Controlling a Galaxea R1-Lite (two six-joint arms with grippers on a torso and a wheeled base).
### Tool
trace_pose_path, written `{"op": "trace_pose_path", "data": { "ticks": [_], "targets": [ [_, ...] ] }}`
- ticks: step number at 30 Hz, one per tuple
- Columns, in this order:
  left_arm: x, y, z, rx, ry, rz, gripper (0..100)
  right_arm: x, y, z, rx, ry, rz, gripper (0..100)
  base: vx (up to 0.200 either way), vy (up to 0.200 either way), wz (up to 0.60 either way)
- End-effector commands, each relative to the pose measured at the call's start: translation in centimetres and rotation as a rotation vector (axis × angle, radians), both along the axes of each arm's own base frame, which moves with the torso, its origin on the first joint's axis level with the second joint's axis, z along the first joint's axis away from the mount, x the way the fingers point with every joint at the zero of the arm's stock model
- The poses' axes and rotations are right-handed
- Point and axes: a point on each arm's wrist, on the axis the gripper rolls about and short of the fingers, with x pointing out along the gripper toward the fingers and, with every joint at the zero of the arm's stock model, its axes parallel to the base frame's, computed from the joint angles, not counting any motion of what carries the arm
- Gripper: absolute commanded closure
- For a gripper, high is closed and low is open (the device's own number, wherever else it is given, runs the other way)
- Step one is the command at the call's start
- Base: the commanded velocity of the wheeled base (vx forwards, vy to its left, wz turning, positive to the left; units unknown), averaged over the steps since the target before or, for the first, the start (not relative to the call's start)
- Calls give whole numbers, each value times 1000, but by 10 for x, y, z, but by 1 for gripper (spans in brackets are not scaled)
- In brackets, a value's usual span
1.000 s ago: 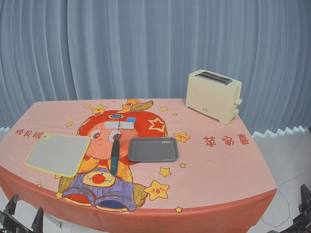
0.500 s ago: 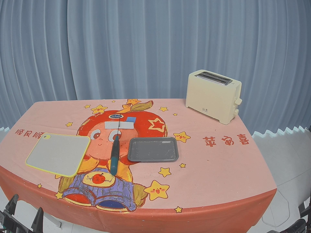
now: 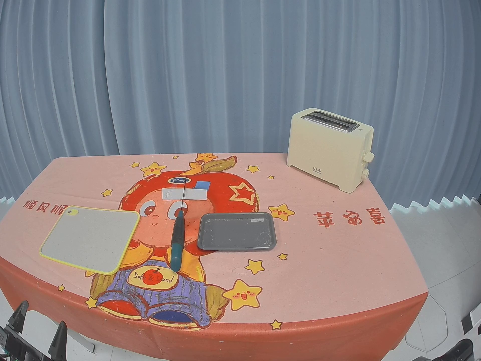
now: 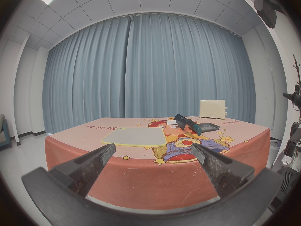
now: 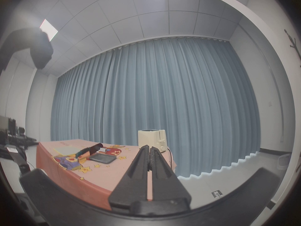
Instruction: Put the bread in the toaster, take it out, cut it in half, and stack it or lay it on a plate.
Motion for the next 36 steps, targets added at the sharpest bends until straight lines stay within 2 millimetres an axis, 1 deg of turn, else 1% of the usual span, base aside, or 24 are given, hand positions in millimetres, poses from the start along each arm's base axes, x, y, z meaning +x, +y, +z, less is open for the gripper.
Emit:
{"op": "trace_pose_path", "data": {
  "ticks": [1, 5, 6, 7, 8, 9, 12, 14, 15, 16, 17, 19, 23, 26, 27, 28, 33, 36],
  "targets": [
    [1, 0, -2, 0, 10, 0, 0, 17, 0, 33, 37, 84, 26, 100, 0, 0, 0],
    [1, 0, -2, 0, 10, 0, 0, 32, 1, 58, 37, 119, 20, 100, 0, 0, 0],
    [1, 0, -2, 0, 10, 0, 0, 34, 1, 64, 37, 121, 20, 100, 0, 0, 0],
    [1, 0, -2, 0, 10, 0, 0, 35, 1, 64, 37, 121, 20, 100, 0, 0, 0],
    [1, 0, -2, 0, 10, 0, 0, 39, 1, 75, 37, 122, 21, 100, 0, 0, 0],
    [1, 0, -2, 0, 10, 0, 0, 41, 1, 77, 40, 126, 21, 100, 0, 0, 0],
    [1, 0, -2, 0, 10, 0, 0, 55, 2, 91, 53, 160, 14, 100, 0, 0, 0],
    [1, 0, -2, 0, 10, 0, 0, 64, 2, 96, 70, 187, 26, 100, 0, 0, 0],
    [1, 0, -2, 0, 10, 0, 0, 72, 3, 98, 80, 210, 42, 100, 0, 0, 0],
    [1, 0, -2, 0, 10, 0, 0, 75, 3, 99, 81, 216, 45, 100, 0, 0, 0],
    [1, 0, -2, 0, 10, 0, 0, 86, 4, 103, 85, 242, 64, 100, 0, 0, 0],
    [1, 0, -2, 0, 10, 0, 0, 100, 5, 110, 85, 273, 88, 100, 0, 0, 0],
    [1, 0, -2, 0, 10, 0, 0, 123, 6, 119, 82, 316, 113, 100, 0, 0, 0],
    [1, 0, -2, 0, 10, 0, 0, 135, 7, 120, 84, 343, 115, 100, 0, 0, 0],
    [1, 0, -3, 0, 11, 0, 0, 136, 7, 120, 84, 346, 115, 100, 0, 0, 0],
    [1, 0, -2, 0, 10, 0, 0, 142, 7, 117, 84, 374, 117, 100, 0, 0, 0],
    [1, 0, -2, 0, 10, 0, 0, 162, 7, 108, 89, 449, 106, 100, 0, 0, 0],
    [1, 0, -2, 0, 10, 0, 0, 174, 7, 106, 98, 478, 102, 100, 0, 0, 0]
  ]
}}
